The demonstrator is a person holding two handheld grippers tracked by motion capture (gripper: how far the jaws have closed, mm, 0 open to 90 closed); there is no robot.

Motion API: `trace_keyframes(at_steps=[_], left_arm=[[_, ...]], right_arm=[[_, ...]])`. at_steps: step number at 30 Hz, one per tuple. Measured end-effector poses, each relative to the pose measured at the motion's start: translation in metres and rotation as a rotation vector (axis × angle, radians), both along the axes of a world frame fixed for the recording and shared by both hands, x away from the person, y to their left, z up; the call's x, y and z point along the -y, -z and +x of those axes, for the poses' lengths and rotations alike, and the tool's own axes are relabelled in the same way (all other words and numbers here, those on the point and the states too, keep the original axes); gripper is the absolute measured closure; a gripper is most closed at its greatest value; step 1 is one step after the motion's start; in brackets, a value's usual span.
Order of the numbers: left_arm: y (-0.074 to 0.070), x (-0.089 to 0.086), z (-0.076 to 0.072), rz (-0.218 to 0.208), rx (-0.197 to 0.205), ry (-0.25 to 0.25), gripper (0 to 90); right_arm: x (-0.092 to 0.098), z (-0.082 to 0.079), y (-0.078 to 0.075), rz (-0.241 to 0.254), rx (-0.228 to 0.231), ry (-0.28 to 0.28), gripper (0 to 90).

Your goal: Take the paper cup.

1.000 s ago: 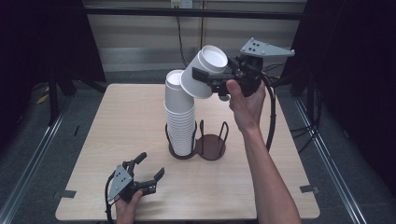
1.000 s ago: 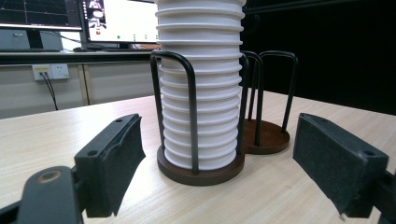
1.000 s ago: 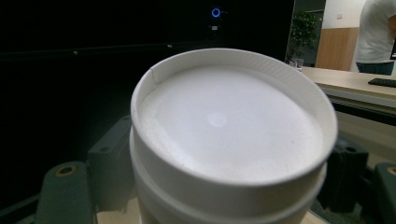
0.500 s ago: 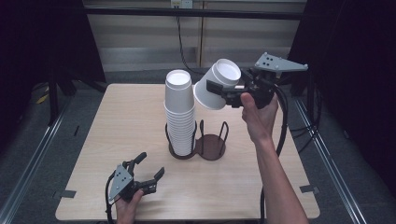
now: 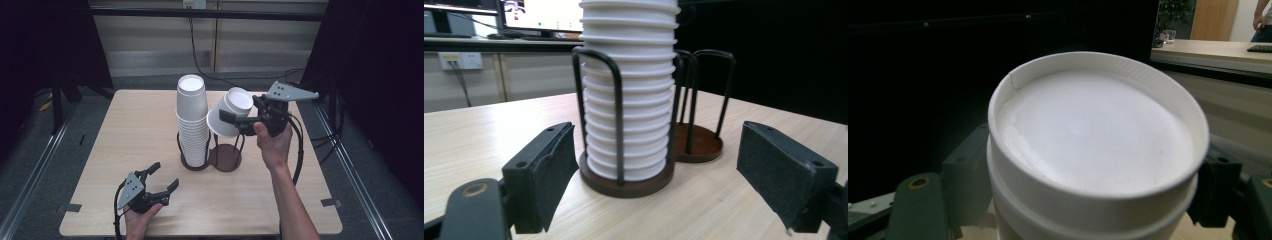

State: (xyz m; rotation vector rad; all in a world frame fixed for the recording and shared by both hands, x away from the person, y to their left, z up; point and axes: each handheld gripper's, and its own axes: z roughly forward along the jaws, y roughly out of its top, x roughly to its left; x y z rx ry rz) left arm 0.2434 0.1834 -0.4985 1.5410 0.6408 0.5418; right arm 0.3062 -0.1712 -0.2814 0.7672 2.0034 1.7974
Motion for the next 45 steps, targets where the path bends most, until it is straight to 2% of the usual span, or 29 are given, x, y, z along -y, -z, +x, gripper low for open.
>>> trace_keyframes(at_steps=[1, 3, 7, 8, 9, 10, 14, 15, 16, 17, 19, 20, 24, 26, 29, 30, 31, 34, 37, 39, 45], left_arm=[[-0.002, 0.002, -0.001, -0.014, -0.011, 0.003, 16.0], [-0.005, 0.003, -0.001, 0.016, -0.007, 0.028, 16.2], [-0.010, 0.007, -0.001, 0.020, -0.020, 0.047, 17.3], [-0.012, 0.007, -0.001, 0.008, -0.022, 0.048, 17.7], [-0.013, 0.007, 0.000, 0.019, -0.016, 0.060, 18.0], [-0.014, 0.007, 0.000, 0.011, -0.029, 0.061, 18.4], [-0.019, 0.009, 0.000, 0.026, -0.017, 0.073, 18.6], [-0.020, 0.010, 0.000, 0.026, -0.008, 0.079, 18.5], [-0.020, 0.012, -0.001, 0.011, -0.019, 0.078, 18.5], [-0.021, 0.012, -0.001, 0.025, -0.014, 0.076, 18.6], [-0.023, 0.014, 0.000, 0.020, -0.009, 0.087, 18.6], [-0.024, 0.013, 0.000, 0.031, -0.005, 0.093, 18.5], [-0.026, 0.017, -0.002, 0.017, -0.009, 0.111, 18.0], [-0.027, 0.017, -0.001, 0.027, 0.002, 0.118, 17.4], [-0.029, 0.017, -0.001, 0.030, -0.003, 0.134, 15.8], [-0.029, 0.019, -0.002, 0.016, -0.009, 0.138, 15.8], [-0.030, 0.019, -0.002, 0.030, -0.003, 0.145, 15.8], [-0.032, 0.022, -0.003, 0.015, -0.006, 0.159, 15.8], [-0.033, 0.023, -0.004, 0.026, -0.006, 0.172, 15.7], [-0.034, 0.025, -0.005, 0.002, -0.021, 0.193, 15.7], [-0.040, 0.031, -0.010, 0.013, 0.001, 0.221, 15.6]], right_arm=[[-0.001, -0.002, 0.004, 0.003, -0.002, -0.005, 21.7], [-0.003, -0.005, 0.010, -0.002, -0.011, -0.007, 21.7], [-0.004, -0.009, 0.020, -0.008, -0.022, -0.011, 21.7], [-0.004, -0.010, 0.021, -0.012, -0.025, -0.011, 21.7], [-0.004, -0.011, 0.022, -0.016, -0.027, -0.017, 21.7], [-0.004, -0.011, 0.023, -0.023, -0.025, -0.017, 21.7], [-0.003, -0.015, 0.030, -0.017, -0.036, -0.021, 21.8], [-0.005, -0.016, 0.033, -0.018, -0.037, -0.022, 21.8], [-0.006, -0.017, 0.036, -0.021, -0.040, -0.027, 21.8], [-0.007, -0.018, 0.039, -0.023, -0.044, -0.031, 21.8], [-0.010, -0.018, 0.044, -0.016, -0.049, -0.038, 21.9], [-0.012, -0.019, 0.047, -0.017, -0.051, -0.043, 21.9], [-0.019, -0.023, 0.055, -0.034, -0.054, -0.064, 21.9], [-0.023, -0.026, 0.060, -0.035, -0.056, -0.075, 21.9], [-0.028, -0.031, 0.067, -0.034, -0.059, -0.096, 21.9], [-0.030, -0.032, 0.070, -0.035, -0.061, -0.099, 22.0], [-0.031, -0.033, 0.072, -0.035, -0.066, -0.102, 22.0], [-0.037, -0.037, 0.081, -0.039, -0.076, -0.119, 22.0], [-0.041, -0.038, 0.088, -0.046, -0.088, -0.129, 22.0], [-0.043, -0.039, 0.093, -0.049, -0.096, -0.130, 21.9], [-0.047, -0.039, 0.110, -0.052, -0.125, -0.141, 22.0]])
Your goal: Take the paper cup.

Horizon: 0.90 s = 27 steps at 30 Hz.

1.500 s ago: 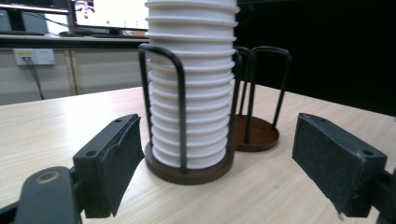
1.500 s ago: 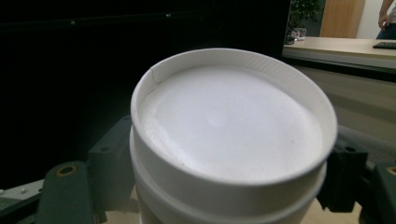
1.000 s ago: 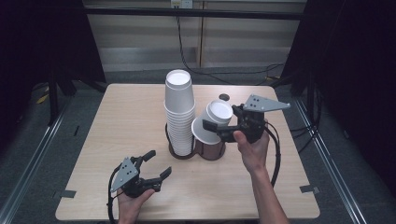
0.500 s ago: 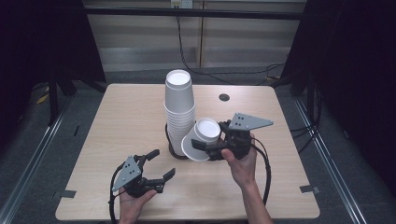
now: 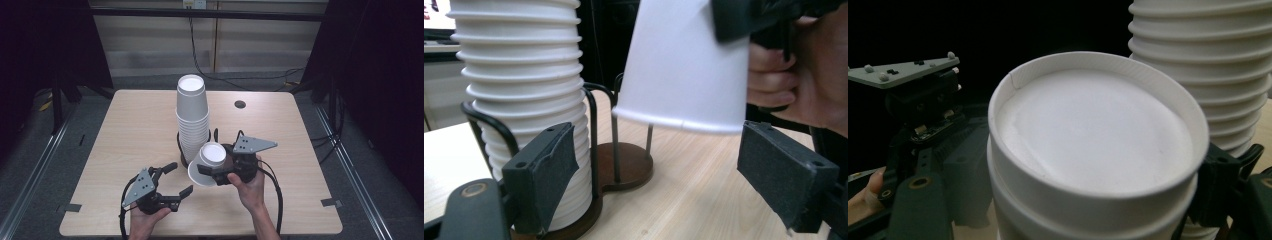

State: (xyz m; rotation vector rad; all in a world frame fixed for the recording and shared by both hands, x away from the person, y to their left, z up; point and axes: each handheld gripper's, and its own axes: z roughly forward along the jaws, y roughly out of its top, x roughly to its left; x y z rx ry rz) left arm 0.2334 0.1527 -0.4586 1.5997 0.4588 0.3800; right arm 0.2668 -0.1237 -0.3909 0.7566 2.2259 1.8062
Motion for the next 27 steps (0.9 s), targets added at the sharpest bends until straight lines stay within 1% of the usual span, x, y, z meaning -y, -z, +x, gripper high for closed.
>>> trace_keyframes(at_steps=[3, 6, 7, 8, 13, 14, 17, 20, 22, 24, 26, 27], left_arm=[[-0.001, 0.002, 0.000, 0.013, 0.010, 0.015, 15.6], [-0.002, 0.005, 0.000, 0.026, 0.009, 0.021, 15.8], [-0.002, 0.006, 0.001, 0.038, 0.016, 0.023, 15.7], [-0.001, 0.008, 0.001, 0.035, 0.013, 0.024, 15.7], [-0.001, 0.010, 0.001, 0.044, 0.014, 0.038, 15.6], [-0.001, 0.011, 0.002, 0.050, 0.017, 0.043, 15.6], [0.001, 0.014, 0.003, 0.068, 0.010, 0.044, 15.6], [0.003, 0.017, 0.005, 0.064, -0.002, 0.061, 15.2], [0.003, 0.018, 0.005, 0.077, 0.005, 0.061, 15.4], [0.004, 0.021, 0.005, 0.067, 0.002, 0.067, 15.5], [0.003, 0.022, 0.005, 0.069, 0.004, 0.076, 15.3], [0.003, 0.023, 0.005, 0.074, 0.003, 0.072, 14.8]], right_arm=[[-0.003, 0.000, 0.005, -0.003, -0.005, -0.008, 22.0], [-0.004, 0.001, 0.009, -0.004, -0.012, -0.017, 22.1], [-0.005, 0.001, 0.011, -0.005, -0.017, -0.023, 22.1], [-0.005, 0.002, 0.014, -0.001, -0.024, -0.034, 22.1], [-0.007, 0.002, 0.019, 0.005, -0.031, -0.044, 22.1], [-0.008, 0.002, 0.020, 0.004, -0.033, -0.046, 22.1], [-0.010, 0.001, 0.023, 0.004, -0.038, -0.059, 22.1], [-0.011, 0.001, 0.026, 0.010, -0.038, -0.063, 22.1], [-0.011, 0.002, 0.028, 0.014, -0.043, -0.065, 22.2], [-0.010, 0.002, 0.029, 0.017, -0.046, -0.066, 22.2], [-0.011, 0.001, 0.029, 0.020, -0.045, -0.071, 22.2], [-0.012, 0.001, 0.029, 0.022, -0.042, -0.075, 22.2]])
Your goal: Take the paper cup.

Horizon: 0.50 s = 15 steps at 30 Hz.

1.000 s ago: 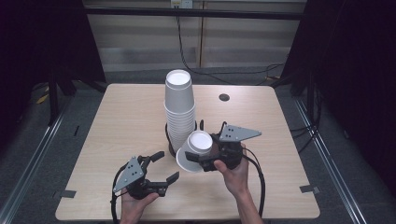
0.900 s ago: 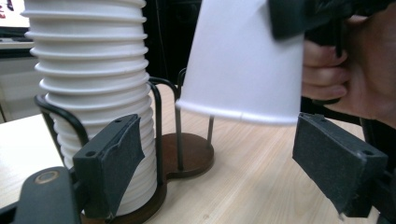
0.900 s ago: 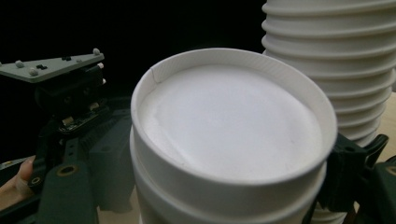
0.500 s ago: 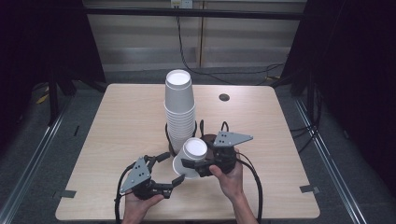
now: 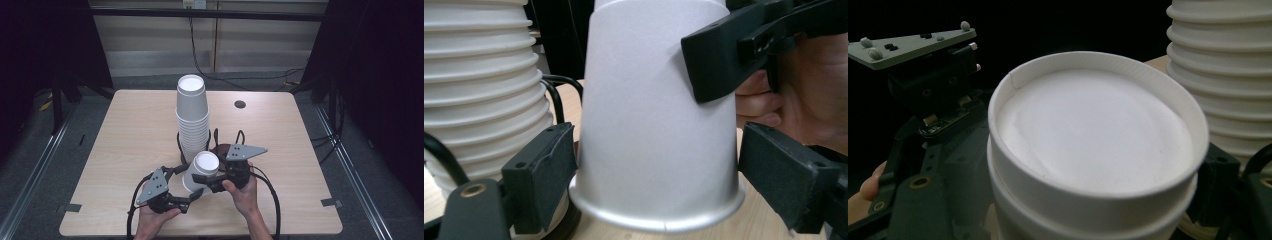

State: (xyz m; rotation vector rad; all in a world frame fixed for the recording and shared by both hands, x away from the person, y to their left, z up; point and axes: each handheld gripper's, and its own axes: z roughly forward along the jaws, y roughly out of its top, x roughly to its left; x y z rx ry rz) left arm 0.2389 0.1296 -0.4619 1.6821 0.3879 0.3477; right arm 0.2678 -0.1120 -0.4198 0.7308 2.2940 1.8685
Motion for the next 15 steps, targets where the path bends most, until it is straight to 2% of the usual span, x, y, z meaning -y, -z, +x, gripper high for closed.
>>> trace_keyframes(at_steps=[11, 15], left_arm=[[0.0043, 0.0085, 0.0058, 0.012, -0.026, 0.007, 8.9], [0.0050, 0.0101, 0.0076, 0.010, -0.030, 0.020, 8.9]], right_arm=[[-0.0085, -0.0010, 0.0037, 0.003, 0.000, -0.033, 22.2], [-0.0088, -0.0008, 0.0064, 0.026, -0.002, -0.043, 22.2]])
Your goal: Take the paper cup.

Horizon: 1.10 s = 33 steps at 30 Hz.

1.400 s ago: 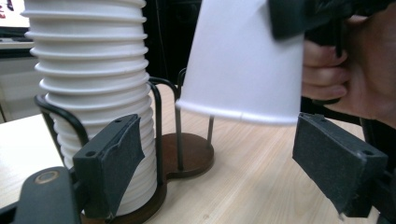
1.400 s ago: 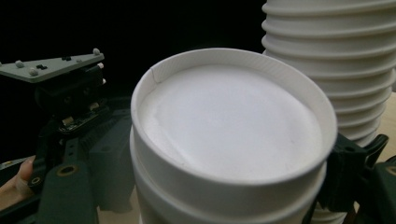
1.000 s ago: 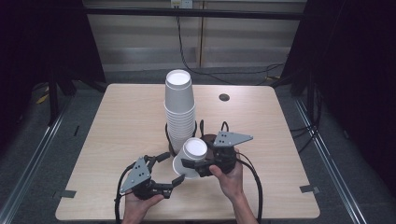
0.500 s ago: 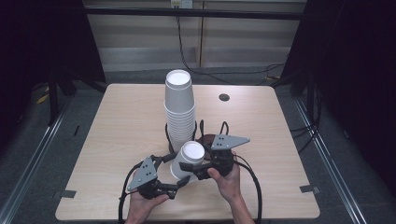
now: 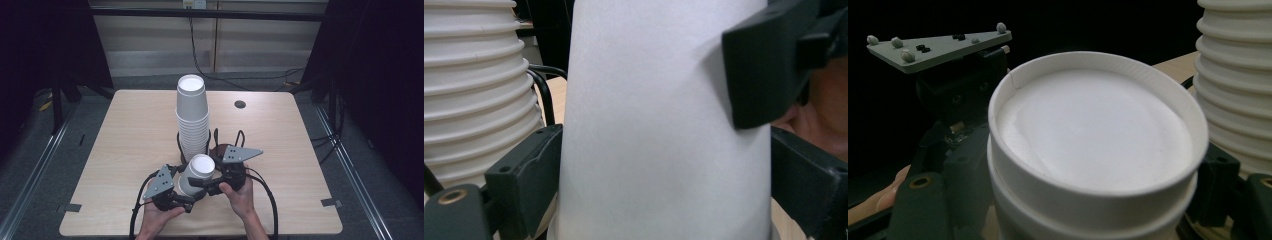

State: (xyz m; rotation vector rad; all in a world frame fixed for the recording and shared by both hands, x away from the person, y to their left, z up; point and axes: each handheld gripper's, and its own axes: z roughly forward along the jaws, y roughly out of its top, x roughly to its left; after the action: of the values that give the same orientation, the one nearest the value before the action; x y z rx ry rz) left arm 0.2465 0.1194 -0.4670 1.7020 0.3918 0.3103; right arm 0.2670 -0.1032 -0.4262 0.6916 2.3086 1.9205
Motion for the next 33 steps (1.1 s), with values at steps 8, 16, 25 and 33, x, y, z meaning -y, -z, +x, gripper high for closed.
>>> trace_keyframes(at_steps=[8, 16, 25, 33], left_arm=[[0.0026, 0.0020, 0.0036, 0.007, -0.002, 0.012, 11.1], [0.0020, -0.0001, 0.0030, 0.017, 0.009, 0.015, 15.3], [0.0018, -0.0023, 0.0051, 0.020, -0.003, 0.024, 18.1], [0.0025, -0.0053, 0.0064, 0.045, -0.024, 0.024, 18.2]], right_arm=[[-0.0002, 0.0006, 0.0019, -0.004, 0.001, 0.006, 22.2], [-0.0007, 0.0004, 0.0026, -0.005, -0.003, 0.010, 20.8], [-0.0019, 0.0020, 0.0028, 0.000, -0.003, 0.012, 18.5], [0.0007, 0.0016, 0.0016, 0.017, 0.012, 0.062, 12.7]])
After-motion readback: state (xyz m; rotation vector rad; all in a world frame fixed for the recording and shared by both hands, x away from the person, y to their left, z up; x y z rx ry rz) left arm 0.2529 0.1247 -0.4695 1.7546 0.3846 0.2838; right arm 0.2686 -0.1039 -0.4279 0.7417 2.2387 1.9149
